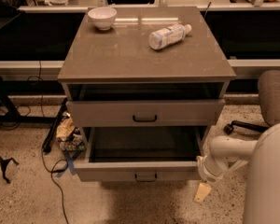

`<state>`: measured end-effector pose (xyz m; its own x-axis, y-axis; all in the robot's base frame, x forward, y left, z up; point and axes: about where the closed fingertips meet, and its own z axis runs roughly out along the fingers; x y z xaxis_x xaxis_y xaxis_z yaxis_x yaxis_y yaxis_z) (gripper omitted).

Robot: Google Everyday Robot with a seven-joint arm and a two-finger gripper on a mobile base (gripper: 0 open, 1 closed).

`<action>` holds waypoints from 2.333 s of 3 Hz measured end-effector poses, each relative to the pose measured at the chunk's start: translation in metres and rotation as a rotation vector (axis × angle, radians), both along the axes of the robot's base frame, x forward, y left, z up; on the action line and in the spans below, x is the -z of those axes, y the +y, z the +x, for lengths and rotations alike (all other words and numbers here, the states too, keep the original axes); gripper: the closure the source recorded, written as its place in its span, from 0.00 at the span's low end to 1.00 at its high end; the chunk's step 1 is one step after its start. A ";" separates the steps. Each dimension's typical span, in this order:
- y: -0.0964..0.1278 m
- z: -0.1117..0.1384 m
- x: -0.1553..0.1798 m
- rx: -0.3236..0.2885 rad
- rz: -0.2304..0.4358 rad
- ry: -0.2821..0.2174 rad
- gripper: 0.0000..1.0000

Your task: Open middle drawer

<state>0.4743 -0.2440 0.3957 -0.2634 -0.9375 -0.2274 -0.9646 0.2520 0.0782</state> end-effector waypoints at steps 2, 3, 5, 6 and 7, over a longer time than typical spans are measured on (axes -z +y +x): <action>0.000 0.000 -0.007 0.000 0.000 0.000 0.65; 0.000 0.000 -0.008 0.000 0.000 0.000 0.88; 0.000 0.000 -0.008 0.000 0.000 0.000 0.68; 0.000 0.000 -0.008 0.000 0.000 0.000 0.45; 0.000 0.000 -0.008 0.000 0.000 0.000 0.21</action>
Offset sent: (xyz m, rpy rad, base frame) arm -0.1341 -0.0355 -0.0111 0.0655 -0.0466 -0.1705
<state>0.4743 -0.2439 0.4040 -0.2634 -0.9375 -0.2274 -0.9645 0.2520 0.0784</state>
